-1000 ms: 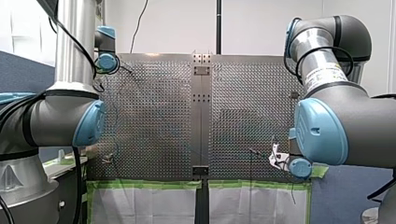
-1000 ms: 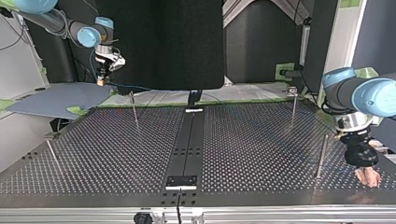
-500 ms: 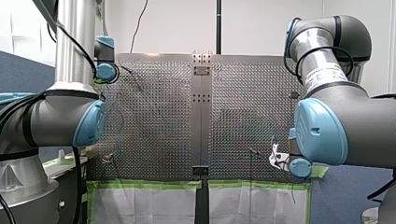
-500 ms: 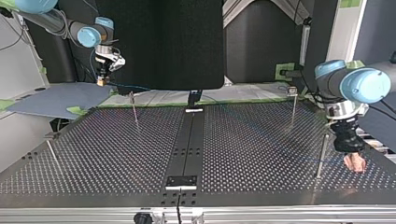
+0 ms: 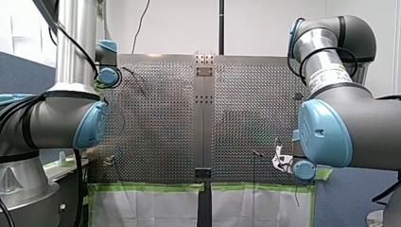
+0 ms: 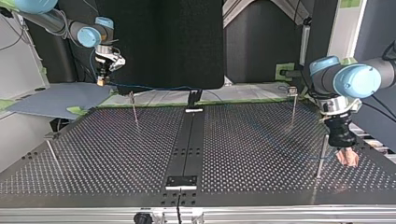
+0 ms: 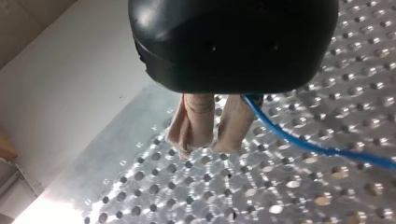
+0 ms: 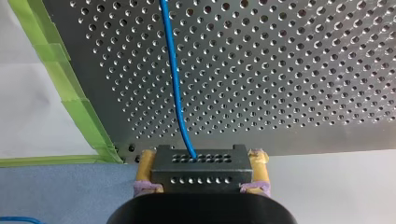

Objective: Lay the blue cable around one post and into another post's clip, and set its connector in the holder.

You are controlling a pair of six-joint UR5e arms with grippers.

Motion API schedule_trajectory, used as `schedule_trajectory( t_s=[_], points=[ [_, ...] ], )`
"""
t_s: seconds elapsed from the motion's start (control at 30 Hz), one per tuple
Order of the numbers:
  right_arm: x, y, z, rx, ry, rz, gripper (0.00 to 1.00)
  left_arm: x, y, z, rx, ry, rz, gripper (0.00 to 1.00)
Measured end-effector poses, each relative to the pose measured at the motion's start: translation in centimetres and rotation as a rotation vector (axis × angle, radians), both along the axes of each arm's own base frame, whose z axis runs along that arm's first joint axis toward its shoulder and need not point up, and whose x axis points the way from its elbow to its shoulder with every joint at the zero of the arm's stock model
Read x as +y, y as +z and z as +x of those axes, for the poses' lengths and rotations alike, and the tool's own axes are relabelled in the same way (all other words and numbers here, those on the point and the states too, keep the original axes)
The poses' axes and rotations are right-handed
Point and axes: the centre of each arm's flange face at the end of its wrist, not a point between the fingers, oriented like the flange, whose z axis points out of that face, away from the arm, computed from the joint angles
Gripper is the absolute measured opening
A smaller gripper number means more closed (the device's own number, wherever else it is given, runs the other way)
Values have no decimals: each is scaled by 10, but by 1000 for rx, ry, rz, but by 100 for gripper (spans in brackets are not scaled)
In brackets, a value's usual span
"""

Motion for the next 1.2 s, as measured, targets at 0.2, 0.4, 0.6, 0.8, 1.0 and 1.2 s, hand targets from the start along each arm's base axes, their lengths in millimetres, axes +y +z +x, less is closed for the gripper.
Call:
schedule_trajectory(
  t_s=[0.2,0.4,0.6,0.8,1.0,1.2],
  points=[
    [0,0,0,0,0,3,0,-9,-5,-2,-11,-19,2,25],
    [1,-1,0,0,1,7,0,-17,-6,-2,-9,-32,-1,58],
    [1,-1,1,-2,2,8,0,-22,-10,-6,20,-16,-12,100],
    [1,-1,2,-5,2,8,0,-24,-15,-13,67,23,-37,100],
    [1,-1,2,-6,2,10,0,-29,-12,-21,94,29,-39,100],
    [2,-1,2,-7,3,12,0,-33,-2,-26,82,23,-38,100]
  ],
)
